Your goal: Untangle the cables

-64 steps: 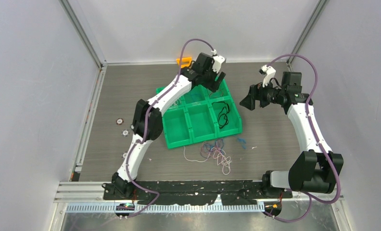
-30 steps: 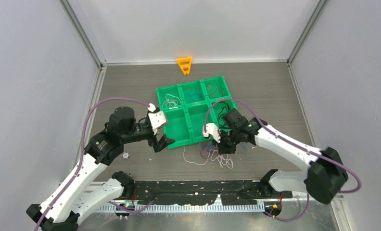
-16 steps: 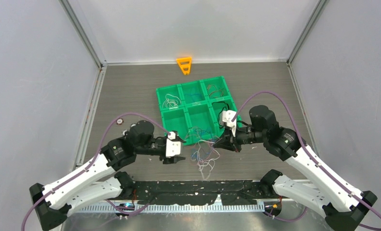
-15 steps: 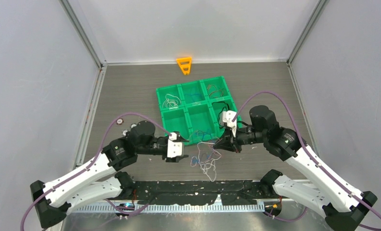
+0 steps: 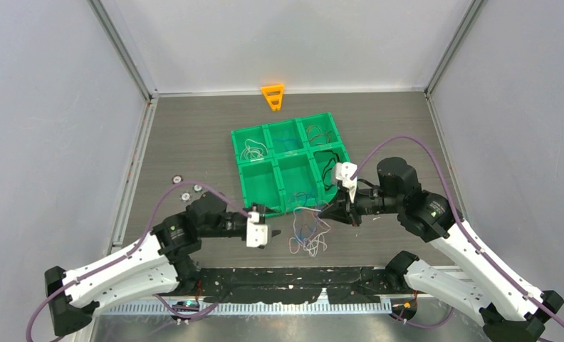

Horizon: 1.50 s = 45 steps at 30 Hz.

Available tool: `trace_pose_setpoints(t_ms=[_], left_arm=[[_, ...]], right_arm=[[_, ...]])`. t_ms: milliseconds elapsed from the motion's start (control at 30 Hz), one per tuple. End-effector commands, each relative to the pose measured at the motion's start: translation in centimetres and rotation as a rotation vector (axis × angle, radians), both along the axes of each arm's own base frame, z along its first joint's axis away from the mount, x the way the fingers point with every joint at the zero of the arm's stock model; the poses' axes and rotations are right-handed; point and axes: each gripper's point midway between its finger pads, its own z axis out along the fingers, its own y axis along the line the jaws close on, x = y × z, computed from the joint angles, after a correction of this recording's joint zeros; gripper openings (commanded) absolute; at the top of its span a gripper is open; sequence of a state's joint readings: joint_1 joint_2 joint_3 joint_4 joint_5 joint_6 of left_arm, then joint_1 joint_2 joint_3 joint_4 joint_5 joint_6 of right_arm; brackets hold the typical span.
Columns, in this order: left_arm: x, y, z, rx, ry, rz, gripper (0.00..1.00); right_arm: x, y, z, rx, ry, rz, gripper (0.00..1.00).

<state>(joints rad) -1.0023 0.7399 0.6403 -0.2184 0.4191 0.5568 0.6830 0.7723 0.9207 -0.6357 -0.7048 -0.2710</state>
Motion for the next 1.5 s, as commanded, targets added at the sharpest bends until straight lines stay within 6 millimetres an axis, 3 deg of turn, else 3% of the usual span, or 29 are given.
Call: trace_pose_setpoints(t_ms=[0, 100, 133, 300, 433, 567, 700, 1333, 1400, 1467], left_arm=[[-2.4, 0.1, 0.4, -0.041, -0.183, -0.132, 0.5], [-3.7, 0.0, -1.4, -0.007, -0.221, -0.195, 0.5], [-3.6, -0.2, -1.1, -0.015, -0.217, -0.181, 0.5], [0.8, -1.0, 2.9, -0.148, -0.002, 0.153, 0.43], [0.8, -1.2, 6.5, -0.261, 0.214, 0.196, 0.38], [0.6, -2.0, 9.6, -0.321, 0.227, 0.167, 0.34], [-0.2, -3.0, 11.1, -0.311, 0.204, 0.084, 0.31], [2.0, -6.0, 7.7, -0.156, 0.234, 0.117, 0.33], [1.8, -6.1, 7.7, -0.152, 0.231, 0.104, 0.25], [1.5, -6.1, 7.6, -0.141, 0.233, 0.091, 0.07]], right_arm=[[2.7, 0.6, 3.5, 0.082, -0.02, -0.147, 0.05], [3.0, 0.8, 2.9, 0.09, 0.02, -0.163, 0.05], [2.8, 0.9, 2.5, 0.089, 0.023, -0.152, 0.05], [1.8, 0.5, 2.6, 0.111, -0.049, -0.095, 0.05], [1.4, 0.3, 2.2, 0.101, -0.093, -0.063, 0.06], [1.3, 0.4, 1.8, 0.094, -0.106, -0.039, 0.05], [1.2, 0.4, 1.4, 0.085, -0.108, -0.026, 0.05], [0.8, 0.5, 1.1, 0.076, -0.103, 0.003, 0.06], [0.9, 0.5, 0.8, 0.067, -0.1, -0.004, 0.05], [1.4, 0.4, 0.5, 0.051, -0.099, -0.024, 0.05]])
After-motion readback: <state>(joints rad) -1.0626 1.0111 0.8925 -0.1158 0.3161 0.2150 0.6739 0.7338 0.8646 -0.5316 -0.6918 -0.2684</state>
